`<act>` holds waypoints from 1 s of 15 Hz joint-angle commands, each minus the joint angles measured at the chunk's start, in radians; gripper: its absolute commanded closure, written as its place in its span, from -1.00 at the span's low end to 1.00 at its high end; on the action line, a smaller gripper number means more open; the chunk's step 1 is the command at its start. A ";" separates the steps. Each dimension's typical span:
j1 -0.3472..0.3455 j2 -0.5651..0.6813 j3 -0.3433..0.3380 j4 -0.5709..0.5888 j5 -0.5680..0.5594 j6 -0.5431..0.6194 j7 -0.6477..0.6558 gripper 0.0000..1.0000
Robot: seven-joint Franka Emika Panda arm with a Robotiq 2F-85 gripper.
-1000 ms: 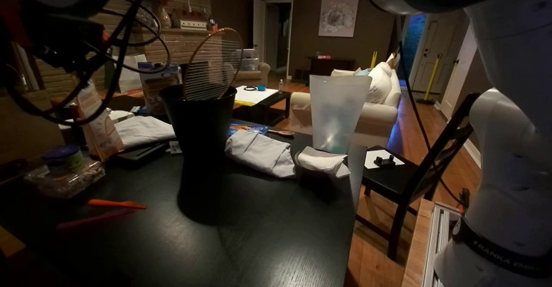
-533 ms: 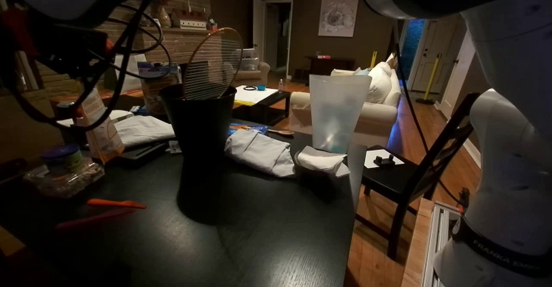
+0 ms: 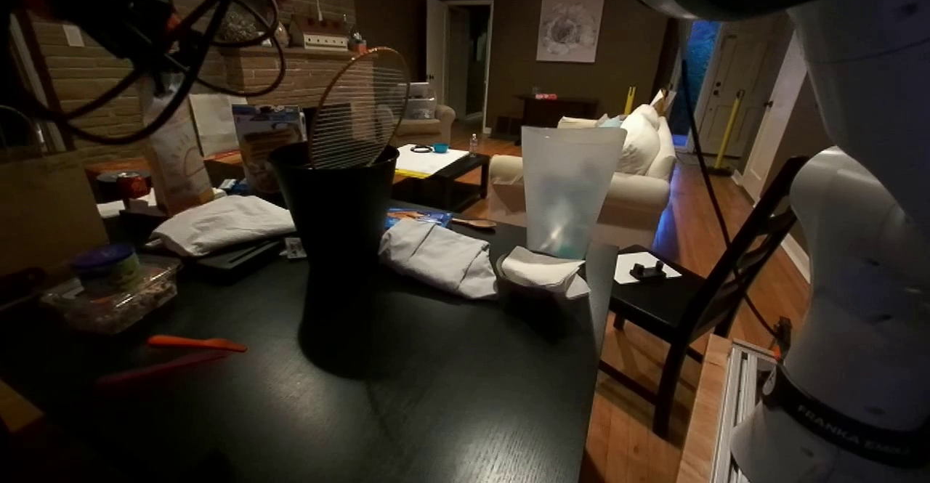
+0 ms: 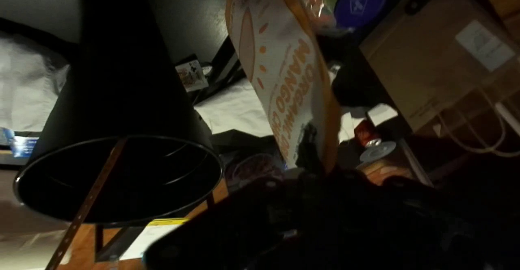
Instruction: Put the pack in the container
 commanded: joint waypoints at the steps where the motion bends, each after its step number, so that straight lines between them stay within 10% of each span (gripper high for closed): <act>1: 0.063 -0.113 -0.072 -0.044 -0.066 -0.053 0.178 0.99; 9: 0.259 -0.419 -0.228 -0.123 -0.375 -0.357 0.473 0.99; 15: 0.241 -0.411 -0.238 -0.094 -0.367 -0.403 0.467 0.99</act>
